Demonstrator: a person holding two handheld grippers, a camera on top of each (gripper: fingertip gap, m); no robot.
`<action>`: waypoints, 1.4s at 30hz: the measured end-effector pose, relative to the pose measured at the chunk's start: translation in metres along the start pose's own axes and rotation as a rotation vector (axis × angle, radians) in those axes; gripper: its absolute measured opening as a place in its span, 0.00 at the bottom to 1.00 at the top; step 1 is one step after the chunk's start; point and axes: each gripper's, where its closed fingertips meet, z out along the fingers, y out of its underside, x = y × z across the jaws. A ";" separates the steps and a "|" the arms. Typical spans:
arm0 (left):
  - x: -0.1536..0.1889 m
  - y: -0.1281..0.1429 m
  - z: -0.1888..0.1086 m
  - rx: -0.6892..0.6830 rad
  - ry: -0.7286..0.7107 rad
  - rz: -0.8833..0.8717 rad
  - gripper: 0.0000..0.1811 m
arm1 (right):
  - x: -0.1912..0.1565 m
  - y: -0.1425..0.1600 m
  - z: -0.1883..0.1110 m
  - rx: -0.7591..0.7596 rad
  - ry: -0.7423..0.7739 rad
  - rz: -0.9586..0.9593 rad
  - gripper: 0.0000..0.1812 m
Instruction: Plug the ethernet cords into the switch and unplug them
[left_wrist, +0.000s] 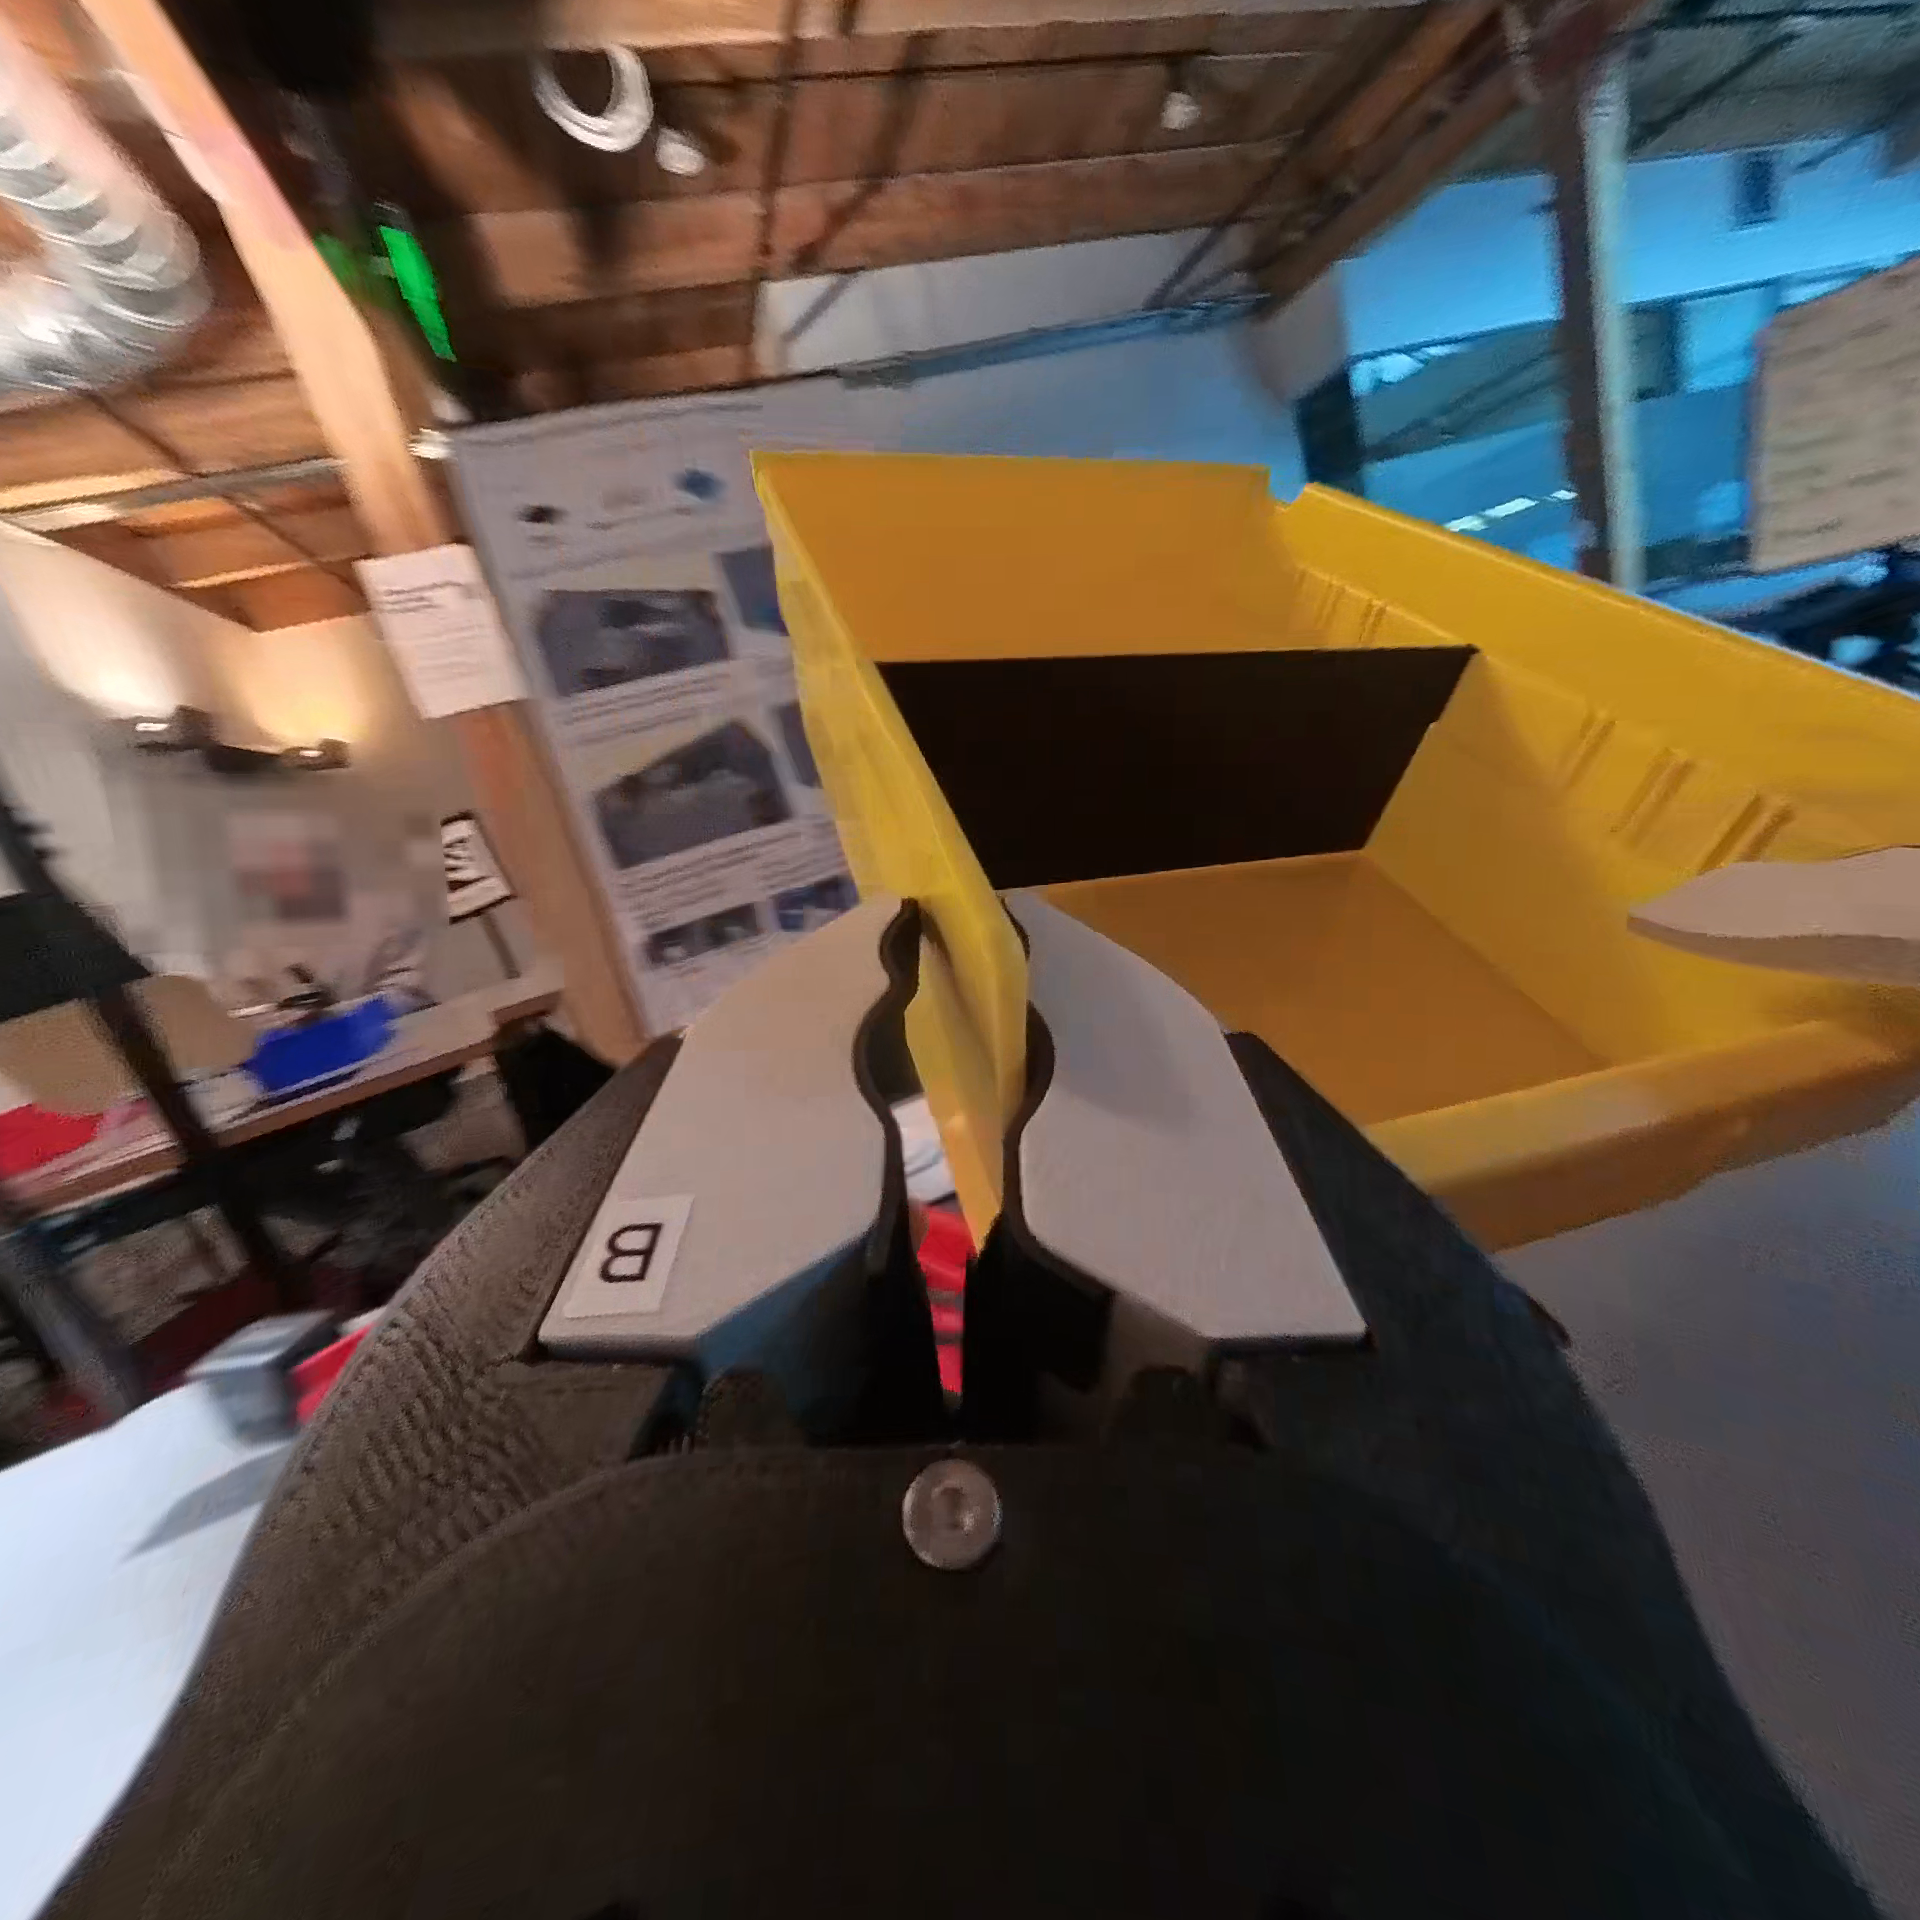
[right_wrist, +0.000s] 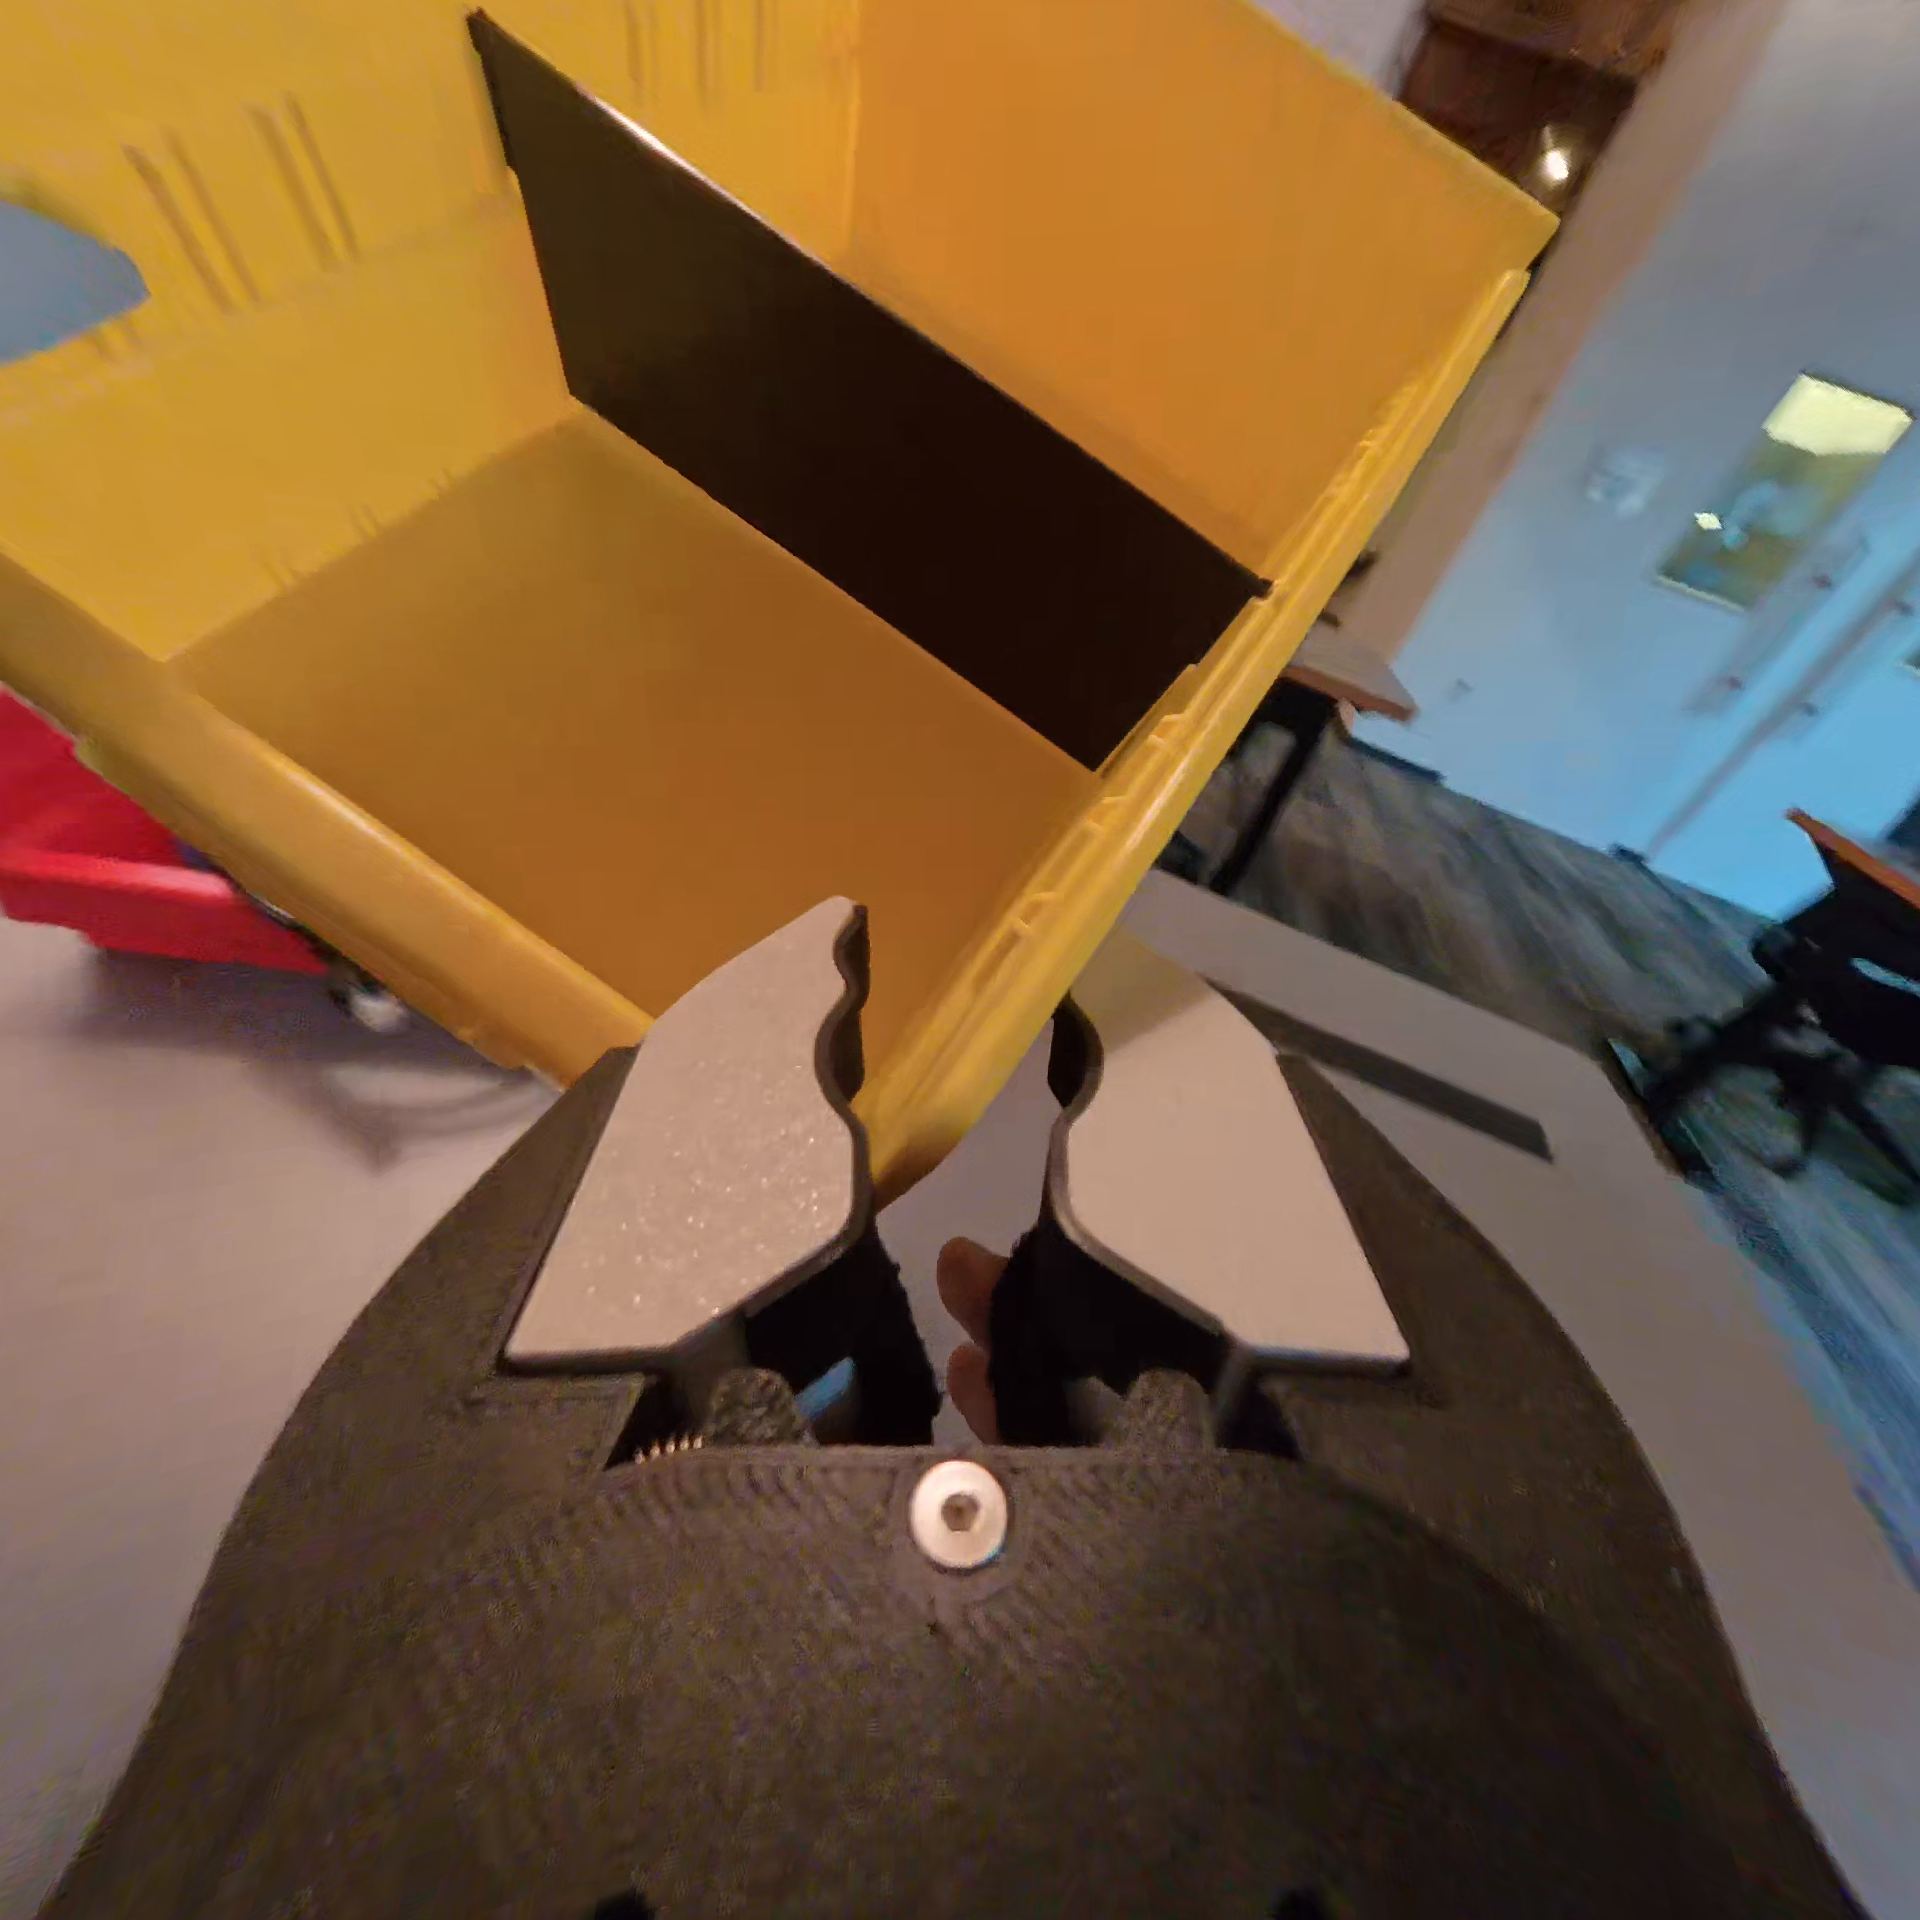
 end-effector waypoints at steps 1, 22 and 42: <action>0.020 0.004 0.016 -0.017 0.045 -0.005 0.07 | 0.019 0.014 -0.006 -0.042 0.024 0.006 0.17; 0.263 0.143 0.100 -0.388 0.427 -0.177 0.10 | 0.181 0.219 -0.069 -0.499 0.311 0.172 0.10; 0.174 0.110 0.017 -0.422 0.646 -0.046 0.49 | 0.201 0.139 -0.099 -0.120 0.344 -0.105 0.36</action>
